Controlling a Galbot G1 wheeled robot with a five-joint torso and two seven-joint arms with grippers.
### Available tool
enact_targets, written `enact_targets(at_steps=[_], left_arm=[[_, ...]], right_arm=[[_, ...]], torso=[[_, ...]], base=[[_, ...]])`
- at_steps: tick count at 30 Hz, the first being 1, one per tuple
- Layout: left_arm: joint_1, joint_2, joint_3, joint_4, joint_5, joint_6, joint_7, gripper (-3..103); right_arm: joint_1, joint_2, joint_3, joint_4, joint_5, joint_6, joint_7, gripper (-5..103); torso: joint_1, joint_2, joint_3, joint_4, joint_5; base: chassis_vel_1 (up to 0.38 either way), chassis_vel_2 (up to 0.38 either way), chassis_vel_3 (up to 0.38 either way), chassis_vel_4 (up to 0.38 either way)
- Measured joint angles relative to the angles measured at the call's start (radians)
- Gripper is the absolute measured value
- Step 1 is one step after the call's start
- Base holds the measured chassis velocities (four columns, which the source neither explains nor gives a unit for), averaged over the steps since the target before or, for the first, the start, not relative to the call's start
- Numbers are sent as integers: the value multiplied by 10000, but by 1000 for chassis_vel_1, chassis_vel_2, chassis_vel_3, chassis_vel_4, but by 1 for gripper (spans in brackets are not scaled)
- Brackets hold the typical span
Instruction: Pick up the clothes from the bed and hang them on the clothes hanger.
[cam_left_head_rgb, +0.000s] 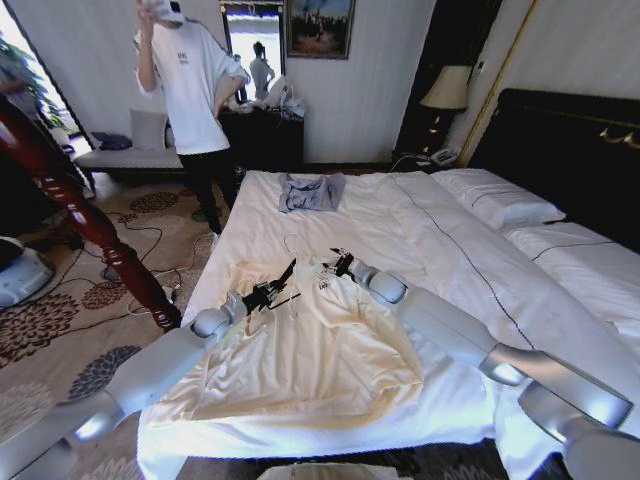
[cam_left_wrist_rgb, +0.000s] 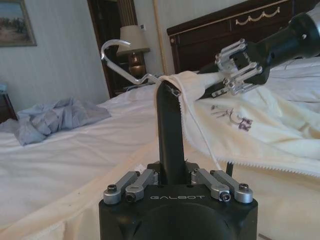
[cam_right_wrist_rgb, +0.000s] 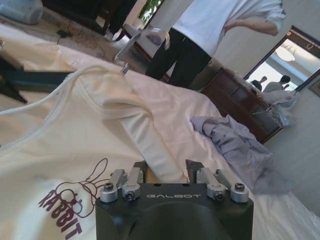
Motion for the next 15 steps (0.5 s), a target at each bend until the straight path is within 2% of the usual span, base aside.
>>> enact_targets(at_steps=[2,6,14,15], left_arm=[[-8,5,36,20,91,-7,0,22],[7,2,41,22,134,2,-33,22],[200,81,-337,-589,-103,528,-939,21],[231,116,-436,-688,-148,578,-1048,26]], right_arm=[[18,-6,-62,3,-24,4,-9,37],[36,-11,-113,9,-79,16,-12,37],[15,21,-71,74,-357,99,242,37],[3,14,-52,78,-359,100,278,35]], torso=[[0,0,0,-1,0],[0,0,0,-1,1],[0,0,0,-1,0],[0,0,0,0,0]], base=[[0,0,0,0],[0,0,0,0],[0,0,0,0],[0,0,0,0]])
